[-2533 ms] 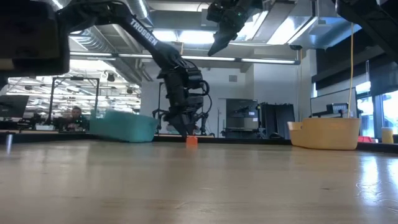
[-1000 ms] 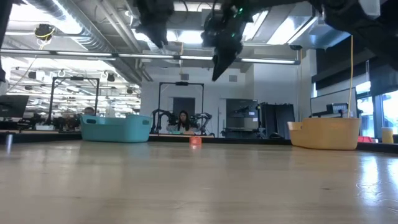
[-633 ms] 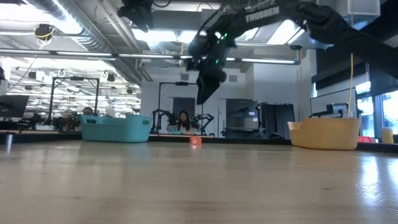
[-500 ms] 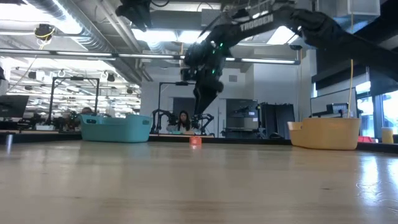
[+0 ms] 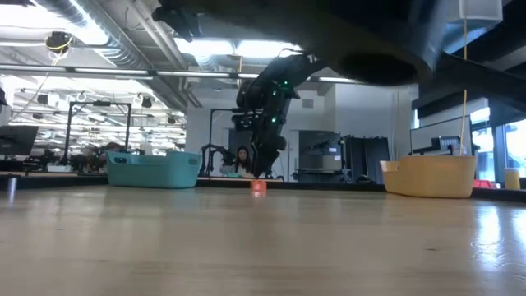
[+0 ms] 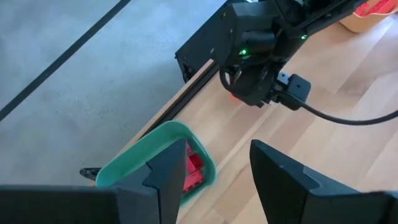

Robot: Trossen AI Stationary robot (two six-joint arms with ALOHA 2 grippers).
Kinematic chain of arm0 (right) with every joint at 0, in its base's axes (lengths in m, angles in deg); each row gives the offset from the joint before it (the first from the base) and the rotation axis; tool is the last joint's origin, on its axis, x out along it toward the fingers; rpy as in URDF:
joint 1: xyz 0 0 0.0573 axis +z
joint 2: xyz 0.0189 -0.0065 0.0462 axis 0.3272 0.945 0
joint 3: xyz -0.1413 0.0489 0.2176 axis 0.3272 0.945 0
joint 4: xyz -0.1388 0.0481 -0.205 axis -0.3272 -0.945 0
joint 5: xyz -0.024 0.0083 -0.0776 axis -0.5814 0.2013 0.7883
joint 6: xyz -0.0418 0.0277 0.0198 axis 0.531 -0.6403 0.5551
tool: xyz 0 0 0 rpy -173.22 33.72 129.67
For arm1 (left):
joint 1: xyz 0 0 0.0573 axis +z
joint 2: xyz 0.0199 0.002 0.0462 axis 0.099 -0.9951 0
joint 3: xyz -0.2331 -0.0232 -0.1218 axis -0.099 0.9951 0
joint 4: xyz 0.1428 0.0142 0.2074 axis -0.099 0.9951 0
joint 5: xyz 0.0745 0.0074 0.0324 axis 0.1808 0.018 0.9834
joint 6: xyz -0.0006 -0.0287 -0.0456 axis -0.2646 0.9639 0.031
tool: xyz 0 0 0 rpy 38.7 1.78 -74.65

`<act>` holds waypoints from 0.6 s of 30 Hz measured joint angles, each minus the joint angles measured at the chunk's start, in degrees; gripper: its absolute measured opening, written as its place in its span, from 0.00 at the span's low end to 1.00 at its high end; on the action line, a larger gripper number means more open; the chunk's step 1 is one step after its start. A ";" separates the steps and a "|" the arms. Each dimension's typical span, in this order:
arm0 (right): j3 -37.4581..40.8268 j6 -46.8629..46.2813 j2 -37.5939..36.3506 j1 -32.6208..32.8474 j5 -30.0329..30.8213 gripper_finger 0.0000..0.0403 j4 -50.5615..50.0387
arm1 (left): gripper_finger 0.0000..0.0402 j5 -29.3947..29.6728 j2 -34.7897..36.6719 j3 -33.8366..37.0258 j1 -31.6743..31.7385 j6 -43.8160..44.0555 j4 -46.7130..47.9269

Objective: Sort & place blocks by color
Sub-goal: Put the orange game piece into the yellow bin

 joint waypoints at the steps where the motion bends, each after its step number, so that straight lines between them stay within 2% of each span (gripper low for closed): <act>1: 0.00 0.02 0.14 -0.20 -0.04 0.66 -0.56 | 0.42 0.00 0.00 0.00 0.00 0.00 0.06; 7: -0.02 -0.02 0.27 -1.69 -1.29 0.66 -1.02 | 0.42 -0.02 0.00 0.00 0.00 0.01 0.15; 13: -0.08 -0.13 0.93 -3.72 -8.45 0.66 -1.01 | 0.42 0.00 0.00 0.00 0.00 0.07 0.15; 18: -0.07 -0.20 0.94 -4.91 -8.30 0.66 -0.81 | 0.42 -0.11 0.00 0.00 0.00 0.07 0.15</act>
